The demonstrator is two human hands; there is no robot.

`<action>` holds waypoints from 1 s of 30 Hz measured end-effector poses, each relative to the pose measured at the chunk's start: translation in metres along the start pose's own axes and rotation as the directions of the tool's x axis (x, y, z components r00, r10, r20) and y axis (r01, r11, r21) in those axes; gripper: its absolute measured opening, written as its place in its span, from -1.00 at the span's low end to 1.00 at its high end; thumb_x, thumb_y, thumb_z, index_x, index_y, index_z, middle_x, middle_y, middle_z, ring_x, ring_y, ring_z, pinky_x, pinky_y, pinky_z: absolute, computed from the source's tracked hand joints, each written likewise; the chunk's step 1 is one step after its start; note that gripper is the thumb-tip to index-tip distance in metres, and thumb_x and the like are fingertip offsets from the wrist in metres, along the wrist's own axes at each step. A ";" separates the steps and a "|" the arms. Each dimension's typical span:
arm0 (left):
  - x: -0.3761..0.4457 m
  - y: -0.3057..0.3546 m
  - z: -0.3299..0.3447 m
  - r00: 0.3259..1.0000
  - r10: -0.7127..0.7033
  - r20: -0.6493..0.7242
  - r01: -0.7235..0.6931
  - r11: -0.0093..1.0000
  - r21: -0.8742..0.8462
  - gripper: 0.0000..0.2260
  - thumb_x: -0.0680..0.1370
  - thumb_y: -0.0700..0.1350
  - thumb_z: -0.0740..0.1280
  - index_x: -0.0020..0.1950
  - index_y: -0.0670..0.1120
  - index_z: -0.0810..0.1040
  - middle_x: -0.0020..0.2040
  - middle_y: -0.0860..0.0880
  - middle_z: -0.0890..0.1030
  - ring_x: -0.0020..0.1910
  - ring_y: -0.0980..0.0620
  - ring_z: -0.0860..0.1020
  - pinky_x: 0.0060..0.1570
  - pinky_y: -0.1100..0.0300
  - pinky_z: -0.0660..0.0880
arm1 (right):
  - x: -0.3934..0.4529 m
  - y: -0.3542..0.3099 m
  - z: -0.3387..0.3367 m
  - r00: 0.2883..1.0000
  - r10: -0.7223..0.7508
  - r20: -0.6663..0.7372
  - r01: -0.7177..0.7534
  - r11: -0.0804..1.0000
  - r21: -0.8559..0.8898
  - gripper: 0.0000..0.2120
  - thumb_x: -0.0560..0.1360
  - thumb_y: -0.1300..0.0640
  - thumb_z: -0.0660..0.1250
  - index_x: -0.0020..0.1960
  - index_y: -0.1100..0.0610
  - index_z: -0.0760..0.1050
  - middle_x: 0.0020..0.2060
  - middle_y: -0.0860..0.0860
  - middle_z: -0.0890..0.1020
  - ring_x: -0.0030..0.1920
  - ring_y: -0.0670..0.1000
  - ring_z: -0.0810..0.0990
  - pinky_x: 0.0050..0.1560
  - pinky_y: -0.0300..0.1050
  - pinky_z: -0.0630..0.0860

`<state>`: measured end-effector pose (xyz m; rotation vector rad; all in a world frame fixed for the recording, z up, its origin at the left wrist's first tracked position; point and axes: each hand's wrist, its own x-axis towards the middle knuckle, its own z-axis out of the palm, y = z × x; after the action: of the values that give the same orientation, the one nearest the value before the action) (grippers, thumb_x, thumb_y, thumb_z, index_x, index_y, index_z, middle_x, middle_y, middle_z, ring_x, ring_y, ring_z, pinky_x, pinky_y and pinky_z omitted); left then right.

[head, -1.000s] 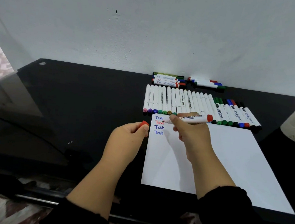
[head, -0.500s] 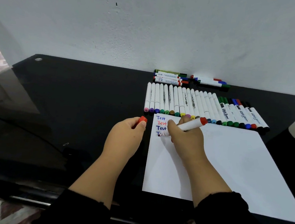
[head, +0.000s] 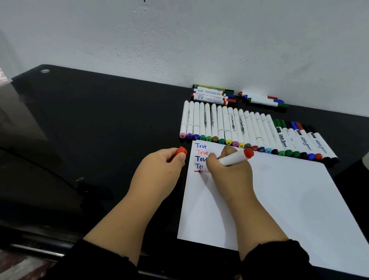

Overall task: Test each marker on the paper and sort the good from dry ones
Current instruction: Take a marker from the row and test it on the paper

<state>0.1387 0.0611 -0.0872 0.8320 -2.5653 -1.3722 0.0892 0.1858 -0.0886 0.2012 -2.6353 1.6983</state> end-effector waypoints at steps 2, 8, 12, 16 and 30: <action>-0.001 0.000 0.000 1.000 -0.008 0.000 0.008 1.000 -0.013 -0.70 0.60 0.06 0.18 0.30 0.08 0.47 -0.14 0.19 0.53 -0.24 0.17 0.48 -0.35 0.30 0.33 | 0.000 -0.001 -0.002 1.000 0.012 -0.002 -0.011 1.000 0.019 -0.65 0.51 0.19 0.29 -0.36 0.11 0.20 -0.44 0.02 0.33 -0.40 -0.04 0.34 -0.41 -0.24 0.25; -0.001 0.000 -0.001 1.000 -0.019 0.005 0.020 0.999 -0.028 -0.69 0.60 0.05 0.17 0.33 0.09 0.44 -0.15 0.19 0.52 -0.22 0.16 0.49 -0.36 0.31 0.32 | -0.002 -0.001 -0.001 0.999 0.015 0.039 -0.016 1.000 0.021 -0.64 0.49 0.22 0.29 -0.38 0.12 0.18 -0.45 0.03 0.30 -0.41 -0.03 0.29 -0.37 -0.18 0.22; -0.001 0.001 -0.002 1.000 -0.024 0.007 0.024 0.999 -0.035 -0.69 0.60 0.05 0.18 0.33 0.09 0.44 -0.13 0.19 0.52 -0.21 0.18 0.48 -0.36 0.33 0.29 | -0.003 -0.003 -0.003 0.999 0.027 0.020 -0.028 0.999 0.039 -0.64 0.50 0.23 0.28 -0.38 0.11 0.18 -0.44 0.04 0.33 -0.41 -0.05 0.33 -0.41 -0.25 0.23; -0.001 0.001 -0.002 0.999 -0.033 0.007 0.034 0.999 -0.043 -0.70 0.60 0.05 0.18 0.32 0.08 0.45 -0.15 0.20 0.52 -0.21 0.17 0.48 -0.35 0.31 0.32 | -0.004 -0.002 -0.002 1.000 0.017 -0.004 -0.017 0.999 0.027 -0.64 0.49 0.23 0.28 -0.38 0.09 0.17 -0.47 0.00 0.30 -0.41 -0.04 0.32 -0.44 -0.28 0.20; -0.005 0.004 -0.001 0.999 -0.030 0.033 0.031 0.999 -0.040 -0.70 0.60 0.05 0.18 0.32 0.08 0.45 -0.06 0.16 0.55 -0.18 0.19 0.48 -0.33 0.32 0.32 | -0.004 0.001 -0.002 0.999 0.000 -0.052 0.002 0.999 0.043 -0.62 0.47 0.24 0.27 -0.39 0.09 0.14 -0.49 -0.02 0.26 -0.42 -0.04 0.29 -0.45 -0.29 0.18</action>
<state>0.1413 0.0647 -0.0823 0.8533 -2.5496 -1.4526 0.0928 0.1883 -0.0895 0.1556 -2.5630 1.7371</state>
